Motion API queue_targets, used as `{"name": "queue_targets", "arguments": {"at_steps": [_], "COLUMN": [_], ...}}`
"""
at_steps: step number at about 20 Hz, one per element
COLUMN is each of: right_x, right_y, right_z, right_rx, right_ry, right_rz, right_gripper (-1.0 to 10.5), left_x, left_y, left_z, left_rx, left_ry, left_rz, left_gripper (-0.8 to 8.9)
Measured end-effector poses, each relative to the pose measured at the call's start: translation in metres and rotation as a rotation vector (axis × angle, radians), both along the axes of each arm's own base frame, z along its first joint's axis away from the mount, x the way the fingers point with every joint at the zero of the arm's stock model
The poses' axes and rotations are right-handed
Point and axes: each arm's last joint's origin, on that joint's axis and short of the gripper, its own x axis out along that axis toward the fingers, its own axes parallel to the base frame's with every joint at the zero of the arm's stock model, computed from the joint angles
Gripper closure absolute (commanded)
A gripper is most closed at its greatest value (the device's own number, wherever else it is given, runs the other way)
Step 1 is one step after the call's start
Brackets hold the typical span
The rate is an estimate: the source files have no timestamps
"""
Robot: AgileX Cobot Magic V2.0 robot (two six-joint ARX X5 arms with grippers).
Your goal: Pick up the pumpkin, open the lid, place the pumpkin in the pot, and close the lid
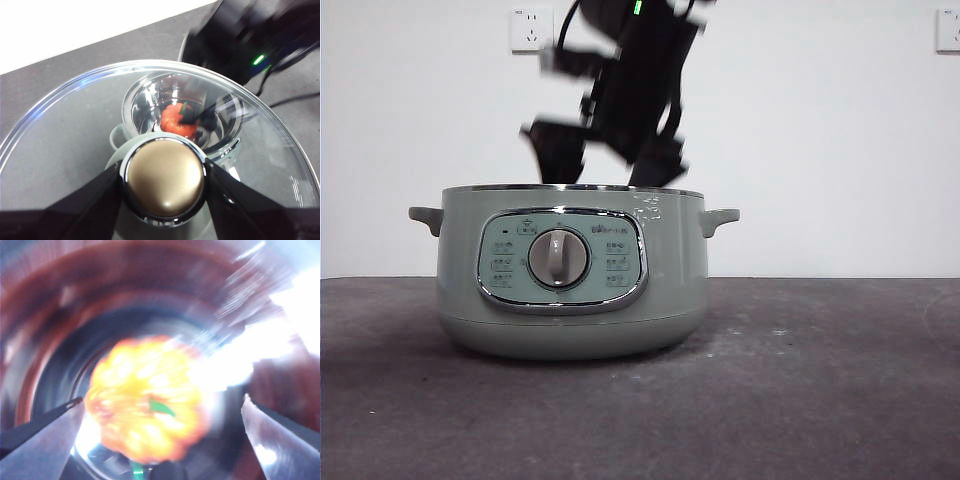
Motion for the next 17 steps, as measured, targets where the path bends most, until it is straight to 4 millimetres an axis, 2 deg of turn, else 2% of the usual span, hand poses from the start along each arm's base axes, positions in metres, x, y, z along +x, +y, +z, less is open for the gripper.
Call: {"name": "queue_targets", "arguments": {"at_steps": [4,5,9,13,17], "right_x": [-0.031,-0.043,-0.098,-0.154,-0.196], "right_y": [-0.035,-0.049,-0.097,-0.143,-0.177], "right_z": [0.079,0.1,0.166,0.207,0.225], "right_rx": [0.054,0.088,0.202,0.287,0.336], "right_ry": [-0.16,-0.182,-0.258,-0.322,-0.356], "right_rz": [-0.114,-0.134,-0.171,-0.183,-0.189], "right_gripper": [3.2,3.2,3.2,3.2,3.2], "left_x": [0.018,0.028,0.068,0.116,0.16], "left_y": [-0.01,-0.014,-0.033,-0.053,-0.074], "left_z": [0.0,-0.001,-0.011,-0.028,-0.047], "left_rx": [-0.023,-0.032,-0.016,0.011,-0.003], "left_ry": [0.01,0.019,0.07,0.102,0.092], "left_rz": [-0.047,-0.068,-0.095,-0.122,-0.153], "left_gripper": [8.26,8.26,8.26,8.26,8.26]}}
